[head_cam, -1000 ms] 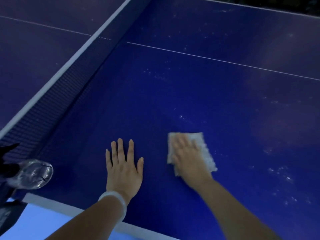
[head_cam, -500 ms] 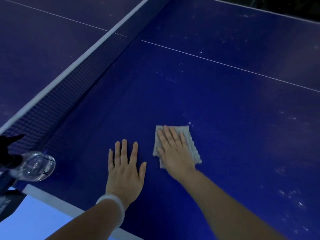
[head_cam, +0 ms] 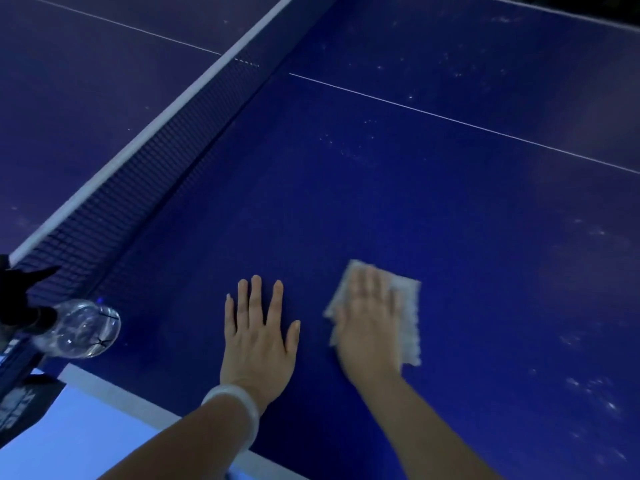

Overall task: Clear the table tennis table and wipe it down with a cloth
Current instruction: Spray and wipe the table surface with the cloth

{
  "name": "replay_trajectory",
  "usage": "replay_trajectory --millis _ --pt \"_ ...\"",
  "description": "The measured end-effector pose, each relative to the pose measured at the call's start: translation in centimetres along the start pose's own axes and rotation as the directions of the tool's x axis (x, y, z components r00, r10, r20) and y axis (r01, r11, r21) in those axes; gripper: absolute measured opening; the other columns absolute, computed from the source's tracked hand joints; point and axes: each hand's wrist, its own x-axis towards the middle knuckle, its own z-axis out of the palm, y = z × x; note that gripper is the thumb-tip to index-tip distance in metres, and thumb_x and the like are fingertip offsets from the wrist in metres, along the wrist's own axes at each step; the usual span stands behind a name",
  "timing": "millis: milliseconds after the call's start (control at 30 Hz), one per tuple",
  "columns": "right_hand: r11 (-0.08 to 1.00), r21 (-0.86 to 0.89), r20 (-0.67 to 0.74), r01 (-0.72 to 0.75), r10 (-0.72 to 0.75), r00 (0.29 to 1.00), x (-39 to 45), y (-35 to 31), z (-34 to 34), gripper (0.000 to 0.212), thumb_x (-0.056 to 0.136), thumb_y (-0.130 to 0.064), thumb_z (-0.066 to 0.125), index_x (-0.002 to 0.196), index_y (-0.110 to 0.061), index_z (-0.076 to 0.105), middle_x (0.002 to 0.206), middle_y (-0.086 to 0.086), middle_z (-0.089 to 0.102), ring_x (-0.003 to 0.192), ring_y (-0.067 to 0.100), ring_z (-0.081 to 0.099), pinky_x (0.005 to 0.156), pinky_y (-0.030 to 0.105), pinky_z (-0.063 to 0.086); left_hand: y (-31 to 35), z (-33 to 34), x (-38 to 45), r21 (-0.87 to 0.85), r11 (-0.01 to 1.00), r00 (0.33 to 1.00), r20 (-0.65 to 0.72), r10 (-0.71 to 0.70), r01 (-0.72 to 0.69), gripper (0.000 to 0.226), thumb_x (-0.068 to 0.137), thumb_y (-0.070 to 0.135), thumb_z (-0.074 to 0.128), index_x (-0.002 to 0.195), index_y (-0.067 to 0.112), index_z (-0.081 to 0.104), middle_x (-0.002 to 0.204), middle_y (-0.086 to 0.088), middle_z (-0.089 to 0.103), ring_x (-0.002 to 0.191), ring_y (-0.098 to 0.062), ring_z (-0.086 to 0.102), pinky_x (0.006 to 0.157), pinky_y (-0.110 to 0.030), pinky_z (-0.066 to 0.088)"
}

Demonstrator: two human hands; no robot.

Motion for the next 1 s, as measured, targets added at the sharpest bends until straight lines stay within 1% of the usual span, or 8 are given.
replay_trajectory --millis 200,267,333,433,733,800,900,1000 --pt "0.959 -0.156 0.157 0.236 -0.211 0.965 2.0 3.0 -0.4 0.06 0.099 -0.038 0.016 0.154 -0.015 0.017 0.164 0.009 -0.007 0.149 0.029 -0.014 0.12 0.054 0.003 0.2 -0.1 0.0 -0.006 1.0 1.0 0.011 -0.003 0.003 0.069 0.096 0.055 0.009 0.155 0.018 0.01 0.161 -0.018 0.008 0.15 -0.031 -0.002 0.121 -0.052 0.006" --pt "0.985 -0.156 0.128 -0.072 0.092 0.987 2.6 8.0 -1.1 0.054 0.099 -0.035 0.032 0.15 -0.017 0.031 0.163 0.012 -0.002 0.149 0.033 -0.007 0.119 0.055 0.007 0.2 -0.2 0.0 -0.023 1.0 1.0 0.022 -0.001 0.001 0.069 0.095 0.055 0.005 0.155 0.02 0.004 0.162 -0.016 0.002 0.149 -0.031 -0.007 0.121 -0.051 0.003" --pt "0.878 0.021 0.068 -0.478 0.476 0.877 1.0 11.9 -2.1 0.056 0.102 -0.038 0.026 0.154 -0.018 0.022 0.164 0.006 0.0 0.15 0.025 -0.004 0.12 0.051 0.006 0.1 -0.2 0.0 -0.039 0.999 1.0 0.03 0.003 -0.002 0.069 0.095 0.055 0.003 0.155 0.02 0.001 0.162 -0.016 -0.001 0.149 -0.03 -0.01 0.121 -0.051 0.0" --pt "0.751 0.116 0.005 -0.65 0.654 0.757 -2.6 10.3 -2.0 0.06 0.102 -0.042 0.012 0.157 -0.018 0.006 0.164 0.004 0.002 0.151 0.021 -0.003 0.121 0.048 0.001 0.1 -0.3 -0.1 -0.04 0.999 1.0 0.028 0.009 -0.008 0.068 0.097 0.054 0.003 0.155 0.019 0.002 0.162 -0.017 -0.002 0.149 -0.032 -0.01 0.121 -0.051 -0.001" --pt "0.997 -0.067 0.04 0.025 -0.022 0.999 -11.2 -0.9 -0.4 0.061 0.098 -0.038 0.026 0.152 -0.01 0.029 0.159 0.008 0.025 0.148 0.026 0.022 0.115 0.047 0.015 -0.1 -0.3 0.0 -0.048 0.998 0.998 0.046 0.031 -0.029 0.068 0.096 0.052 -0.002 0.154 0.017 -0.002 0.161 -0.02 -0.001 0.148 -0.036 -0.008 0.12 -0.054 -0.001" --pt "0.986 -0.101 0.007 -0.135 0.136 0.991 -12.5 3.2 -0.9 0.058 0.097 -0.032 0.027 0.148 -0.007 0.037 0.155 0.011 0.033 0.144 0.028 0.031 0.115 0.045 0.014 -0.2 -0.3 0.0 -0.048 0.998 0.998 0.047 0.035 -0.033 0.071 0.094 0.053 -0.003 0.155 0.017 -0.002 0.161 -0.02 -0.001 0.148 -0.037 -0.009 0.119 -0.054 0.0" --pt "0.691 0.081 0.006 -0.718 0.721 0.693 -14.5 7.4 -1.7 0.057 0.104 -0.036 0.022 0.156 -0.014 0.017 0.163 0.004 0.007 0.151 0.02 0.004 0.121 0.044 0.002 -0.2 -0.3 0.0 -0.061 0.997 0.998 0.04 0.04 -0.038 0.071 0.095 0.052 -0.002 0.155 0.016 0.0 0.161 -0.02 -0.001 0.148 -0.037 -0.008 0.119 -0.055 0.001" --pt "0.566 0.141 -0.021 -0.812 0.822 0.569 -13.8 3.6 -1.4 0.057 0.103 -0.035 0.024 0.155 -0.013 0.019 0.163 0.009 0.012 0.151 0.024 0.008 0.12 0.05 0.006 -0.2 -0.4 -0.1 -0.064 0.997 0.998 0.045 0.046 -0.043 0.07 0.095 0.052 0.0 0.155 0.015 0.002 0.161 -0.021 0.001 0.148 -0.038 -0.005 0.119 -0.055 0.0"
